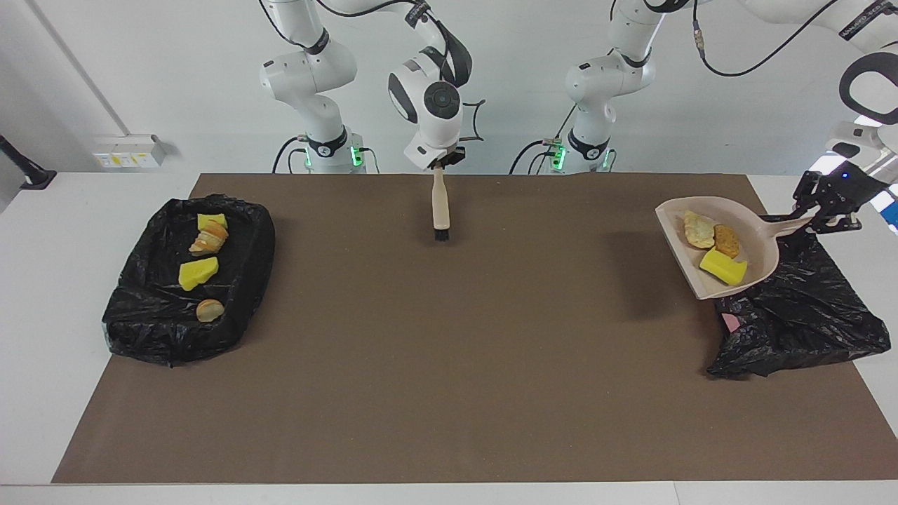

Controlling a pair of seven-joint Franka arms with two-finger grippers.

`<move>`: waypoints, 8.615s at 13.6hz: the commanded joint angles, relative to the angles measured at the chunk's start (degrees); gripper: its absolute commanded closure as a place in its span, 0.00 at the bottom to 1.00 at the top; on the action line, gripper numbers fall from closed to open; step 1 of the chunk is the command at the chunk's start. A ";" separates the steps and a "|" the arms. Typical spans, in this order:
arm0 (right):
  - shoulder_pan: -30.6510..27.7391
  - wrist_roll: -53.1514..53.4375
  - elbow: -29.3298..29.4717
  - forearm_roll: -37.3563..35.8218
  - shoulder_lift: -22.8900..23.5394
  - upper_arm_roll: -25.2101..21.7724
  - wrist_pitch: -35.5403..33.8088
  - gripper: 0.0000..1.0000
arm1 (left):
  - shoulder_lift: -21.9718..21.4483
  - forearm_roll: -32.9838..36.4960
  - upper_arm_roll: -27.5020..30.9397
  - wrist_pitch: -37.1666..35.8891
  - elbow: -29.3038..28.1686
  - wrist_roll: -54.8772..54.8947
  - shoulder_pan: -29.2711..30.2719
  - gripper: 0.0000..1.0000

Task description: Sweep and dump trash in bin

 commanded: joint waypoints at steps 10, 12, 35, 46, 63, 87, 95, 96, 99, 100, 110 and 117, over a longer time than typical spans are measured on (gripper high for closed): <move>0.77 -0.54 2.50 -0.01 5.92 -0.48 4.81 0.00 | 1.48 33.22 -0.61 19.45 0.50 -11.73 1.06 1.00; -1.94 -1.07 5.23 -1.15 7.24 -0.57 4.64 0.00 | 1.48 37.19 -0.53 19.62 0.41 -12.02 -0.27 1.00; -22.26 -29.52 39.77 -22.60 1.18 -24.37 -14.24 0.00 | -3.26 32.75 -1.76 4.25 2.00 -18.15 -14.76 1.00; -22.17 -34.21 42.42 -21.81 0.21 -27.03 -19.98 0.00 | -11.09 18.43 -1.93 -6.91 -8.91 -54.25 -34.79 1.00; -21.90 -32.80 42.60 -21.19 0.04 -26.67 -19.89 0.00 | 2.43 -1.80 -1.93 13.10 -8.21 -132.24 -62.50 1.00; -22.08 -32.89 42.07 -20.93 -0.31 -27.11 -19.98 0.00 | 10.46 -1.81 -1.14 26.22 -6.10 -142.71 -62.68 0.00; -21.99 -32.97 41.98 -20.93 -0.40 -27.20 -19.71 0.00 | 2.37 -2.25 -0.61 8.48 0.32 -137.28 -58.82 0.00; -21.90 -32.97 41.98 -20.93 -0.40 -27.29 -19.54 0.00 | 1.14 -2.25 -0.53 6.46 0.49 -134.22 -57.68 0.00; -19.19 -32.80 41.98 -20.93 -0.40 -29.65 -19.71 0.00 | -0.36 -2.33 -0.44 0.13 3.30 -125.42 -52.67 0.00; -18.74 -32.89 41.98 -21.01 -0.40 -30.53 -19.63 0.00 | -0.97 -2.33 -0.44 -0.93 3.48 -123.22 -51.18 0.00; -19.00 -34.46 42.95 -21.37 -1.10 -29.75 -21.20 0.00 | -3.70 -1.72 -0.61 -4.02 3.22 -111.25 -32.81 0.00; -18.56 -34.73 42.42 -21.19 -2.16 -29.92 -20.42 0.00 | -5.37 1.62 -0.35 -4.46 2.96 -106.69 -24.63 0.00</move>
